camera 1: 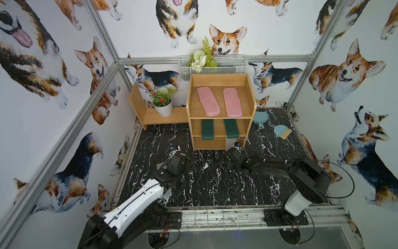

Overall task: Place the pencil cases on the shelf according to color
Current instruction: Place the pencil case on the shelf.

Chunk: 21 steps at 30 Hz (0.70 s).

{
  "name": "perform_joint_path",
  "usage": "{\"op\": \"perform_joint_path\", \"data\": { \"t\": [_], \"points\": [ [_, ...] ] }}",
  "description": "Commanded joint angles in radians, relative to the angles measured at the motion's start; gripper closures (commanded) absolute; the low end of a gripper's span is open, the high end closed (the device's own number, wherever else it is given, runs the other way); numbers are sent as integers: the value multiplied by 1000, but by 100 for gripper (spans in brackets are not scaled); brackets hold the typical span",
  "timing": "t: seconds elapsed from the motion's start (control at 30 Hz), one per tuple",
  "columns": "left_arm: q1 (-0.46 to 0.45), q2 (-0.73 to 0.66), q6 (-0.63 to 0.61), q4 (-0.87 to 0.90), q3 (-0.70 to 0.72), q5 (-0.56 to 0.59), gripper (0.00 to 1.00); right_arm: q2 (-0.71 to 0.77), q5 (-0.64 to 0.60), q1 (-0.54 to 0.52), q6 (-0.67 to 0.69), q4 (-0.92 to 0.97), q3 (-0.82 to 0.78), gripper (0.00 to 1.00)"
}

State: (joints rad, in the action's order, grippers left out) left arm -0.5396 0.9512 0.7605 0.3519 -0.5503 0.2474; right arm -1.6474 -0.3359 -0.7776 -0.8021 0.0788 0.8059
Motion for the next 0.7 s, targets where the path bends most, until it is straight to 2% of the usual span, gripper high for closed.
{"op": "perform_joint_path", "data": {
  "t": [0.0, 0.2, 0.43, 0.57, 0.67],
  "points": [
    [10, 4, 7, -22, 11, -11, 1, -23, 8, 6, 6, 16, 25, 17],
    [34, -31, 19, 30, -5, 38, 1, -11, 1, 6, 0, 75, 68, 8],
    [61, -89, 34, 127, -53, 116, 1, 125, 4, -21, -13, 112, 38, 6],
    [82, -116, 67, 178, -57, 167, 1, 171, 7, -57, -48, 125, -1, 11],
    [114, -159, 93, 185, -29, 168, 1, 190, 3, -95, -81, 116, -35, 20]
  ]
}}
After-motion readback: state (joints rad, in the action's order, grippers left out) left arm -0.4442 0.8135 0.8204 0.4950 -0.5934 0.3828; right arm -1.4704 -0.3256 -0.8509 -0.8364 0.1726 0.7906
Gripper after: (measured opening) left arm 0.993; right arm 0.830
